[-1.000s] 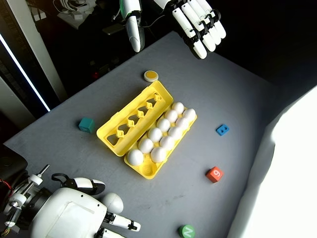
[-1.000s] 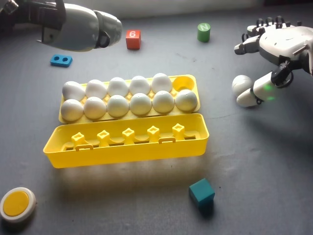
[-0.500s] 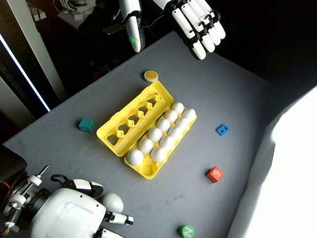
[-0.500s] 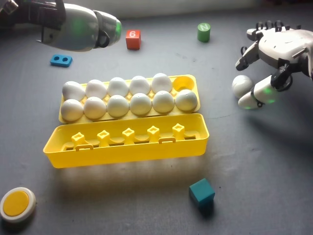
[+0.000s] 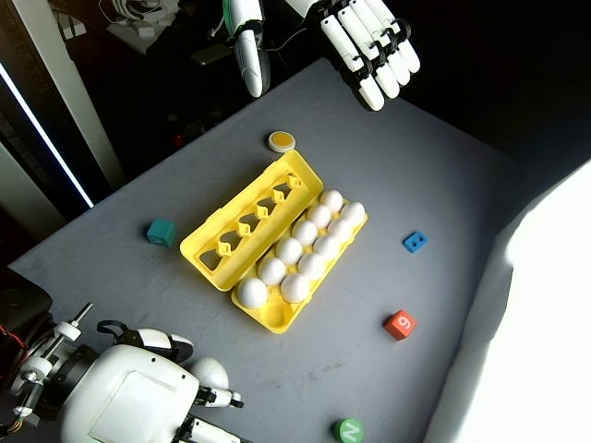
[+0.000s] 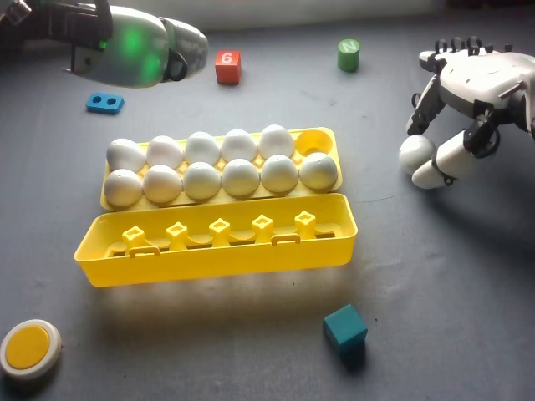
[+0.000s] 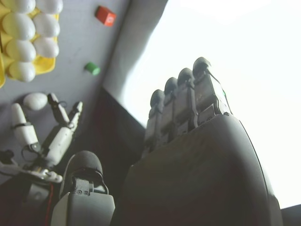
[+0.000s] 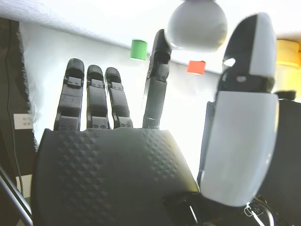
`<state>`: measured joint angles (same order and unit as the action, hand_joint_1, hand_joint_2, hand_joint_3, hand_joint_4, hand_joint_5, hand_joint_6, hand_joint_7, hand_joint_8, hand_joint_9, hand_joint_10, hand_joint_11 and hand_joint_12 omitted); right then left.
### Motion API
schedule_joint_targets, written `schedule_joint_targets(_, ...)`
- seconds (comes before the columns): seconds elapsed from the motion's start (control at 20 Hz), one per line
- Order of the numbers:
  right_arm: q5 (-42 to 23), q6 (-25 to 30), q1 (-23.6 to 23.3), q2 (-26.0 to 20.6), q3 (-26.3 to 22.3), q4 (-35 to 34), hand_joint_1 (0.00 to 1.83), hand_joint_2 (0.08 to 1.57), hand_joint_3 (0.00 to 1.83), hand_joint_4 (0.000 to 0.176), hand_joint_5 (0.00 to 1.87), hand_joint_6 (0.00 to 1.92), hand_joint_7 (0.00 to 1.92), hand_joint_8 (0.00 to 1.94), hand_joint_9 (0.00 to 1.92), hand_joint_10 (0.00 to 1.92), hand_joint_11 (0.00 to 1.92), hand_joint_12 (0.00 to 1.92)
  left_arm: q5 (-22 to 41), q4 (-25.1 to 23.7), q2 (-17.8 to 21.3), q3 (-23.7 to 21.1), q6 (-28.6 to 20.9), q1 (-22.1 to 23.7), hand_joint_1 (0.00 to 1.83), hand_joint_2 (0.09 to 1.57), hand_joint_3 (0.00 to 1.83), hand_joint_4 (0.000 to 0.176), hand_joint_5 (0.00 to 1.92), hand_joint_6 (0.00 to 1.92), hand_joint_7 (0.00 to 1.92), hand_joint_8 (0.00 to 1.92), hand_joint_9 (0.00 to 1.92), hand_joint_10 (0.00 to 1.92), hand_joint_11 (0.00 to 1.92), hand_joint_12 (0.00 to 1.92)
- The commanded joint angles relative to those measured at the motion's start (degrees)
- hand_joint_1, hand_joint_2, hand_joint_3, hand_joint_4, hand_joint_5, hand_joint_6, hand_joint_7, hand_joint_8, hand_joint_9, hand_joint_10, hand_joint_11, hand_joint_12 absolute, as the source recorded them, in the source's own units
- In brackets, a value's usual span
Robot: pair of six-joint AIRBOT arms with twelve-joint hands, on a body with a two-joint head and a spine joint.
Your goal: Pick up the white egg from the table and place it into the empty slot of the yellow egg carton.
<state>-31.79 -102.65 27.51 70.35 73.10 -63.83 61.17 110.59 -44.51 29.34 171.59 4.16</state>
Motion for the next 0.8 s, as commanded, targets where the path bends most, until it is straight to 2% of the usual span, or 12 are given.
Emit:
schedule_joint_targets(0.0, -4.0, 0.3, -0.2, -0.3, 0.1, 2.0, 1.02, 0.81, 0.0, 0.145, 1.13, 0.01, 0.0, 0.0, 0.0, 0.0, 0.0, 0.15, -1.2, -5.2, 0.0, -0.1, 0.2, 0.7, 0.0, 1.17, 0.0, 0.0, 0.09, 0.01, 0.08, 0.01, 0.04, 0.01, 0.01, 0.0)
schedule_joint_targets(0.05, -4.0, 0.3, -0.2, -0.3, 0.1, 2.0, 1.1, 0.92, 0.01, 0.17, 1.36, 0.13, 0.02, 0.0, 0.0, 0.0, 0.0, 0.04, -1.2, -5.2, 0.0, -0.1, 0.2, 0.7, 0.0, 1.17, 0.0, 0.0, 0.09, 0.01, 0.07, 0.01, 0.04, 0.01, 0.0, 0.0)
schedule_joint_targets(0.2, -4.0, 0.3, -0.2, -0.3, 0.1, 2.1, 1.12, 0.97, 0.0, 0.176, 1.4, 0.23, 0.12, 0.0, 0.0, 0.0, 0.0, 0.0, -1.2, -5.3, 0.0, -0.1, 0.2, 0.7, 0.0, 1.16, 0.0, 0.0, 0.1, 0.01, 0.06, 0.0, 0.03, 0.0, 0.0, 0.0)
schedule_joint_targets(0.3, -4.0, 0.3, -0.2, -0.3, 0.1, 2.1, 1.13, 0.97, 0.0, 0.114, 1.4, 0.24, 0.16, 0.01, 0.0, 0.0, 0.0, 0.0, -1.2, -5.3, 0.0, -0.1, 0.2, 0.7, 0.0, 1.16, 0.0, 0.0, 0.08, 0.0, 0.02, 0.0, 0.0, 0.0, 0.0, 0.0)
schedule_joint_targets(0.35, -4.0, 0.3, -0.2, -0.3, 0.1, 2.1, 1.13, 0.97, 0.0, 0.137, 1.39, 0.25, 0.17, 0.01, 0.0, 0.0, 0.0, 0.0, -1.2, -5.3, 0.0, -0.1, 0.2, 0.7, 0.0, 1.16, 0.0, 0.0, 0.08, 0.0, 0.04, 0.01, 0.02, 0.01, 0.01, 0.0)
schedule_joint_targets(0.4, -4.0, 0.3, -0.2, -0.3, 0.1, 2.3, 1.14, 0.97, 0.0, 0.101, 1.4, 0.25, 0.21, 0.01, 0.02, 0.01, 0.01, 0.01, -1.2, -5.3, 0.0, -0.1, 0.2, 0.7, 0.0, 1.15, 0.0, 0.0, 0.09, 0.01, 0.06, 0.01, 0.03, 0.01, 0.02, 0.01)
schedule_joint_targets(0.45, -4.1, 0.3, -0.2, -0.3, 0.1, 2.7, 1.16, 0.97, 0.0, 0.03, 1.39, 0.26, 0.22, 0.01, 0.01, 0.0, 0.0, 0.0, -1.2, -5.3, 0.0, -0.1, 0.2, 0.7, 0.0, 1.15, 0.0, 0.0, 0.08, 0.0, 0.05, 0.01, 0.02, 0.01, 0.01, 0.01)
schedule_joint_targets(0.5, -4.2, 0.3, -0.2, -0.3, 0.1, 3.0, 1.15, 0.98, 0.0, 0.044, 1.36, 0.32, 0.2, 0.0, 0.0, 0.0, 0.0, 0.0, -1.2, -5.3, 0.0, -0.1, 0.2, 0.7, 0.0, 1.16, 0.0, 0.0, 0.07, 0.0, 0.04, 0.01, 0.01, 0.0, 0.0, 0.0)
schedule_joint_targets(0.55, -4.2, 0.3, -0.3, -0.3, 0.1, 3.0, 1.13, 0.98, 0.0, 0.093, 1.35, 0.34, 0.17, 0.0, 0.0, 0.0, 0.01, 0.0, -1.2, -5.2, 0.0, -0.1, 0.2, 0.7, 0.0, 1.16, 0.0, 0.0, 0.08, 0.0, 0.05, 0.01, 0.02, 0.0, 0.0, 0.0)
schedule_joint_targets(0.65, -4.2, 0.3, -0.6, -0.4, 0.1, 3.1, 1.14, 0.98, 0.0, 0.077, 1.36, 0.32, 0.19, 0.01, 0.01, 0.0, 0.02, 0.01, -1.2, -5.2, 0.0, -0.1, 0.2, 0.7, 0.0, 1.17, 0.0, 0.0, 0.07, 0.0, 0.04, 0.0, 0.02, 0.0, 0.0, 0.0)
schedule_joint_targets(0.7, -4.2, 0.3, -0.9, -0.5, 0.0, 3.1, 1.13, 0.98, 0.0, 0.114, 1.34, 0.36, 0.18, 0.01, 0.01, 0.0, 0.0, 0.08, -1.2, -5.2, 0.0, -0.1, 0.2, 0.7, 0.0, 1.16, 0.0, 0.0, 0.08, 0.0, 0.04, 0.0, 0.02, 0.01, 0.0, 0.0)
schedule_joint_targets(0.75, -4.2, 0.3, -1.1, -0.6, 0.0, 3.1, 1.13, 0.98, 0.0, 0.11, 1.33, 0.39, 0.17, 0.0, 0.0, 0.0, 0.0, 0.08, -1.2, -5.2, 0.0, -0.1, 0.2, 0.7, 0.0, 1.17, 0.0, 0.0, 0.08, 0.0, 0.05, 0.0, 0.02, 0.01, 0.01, 0.01)
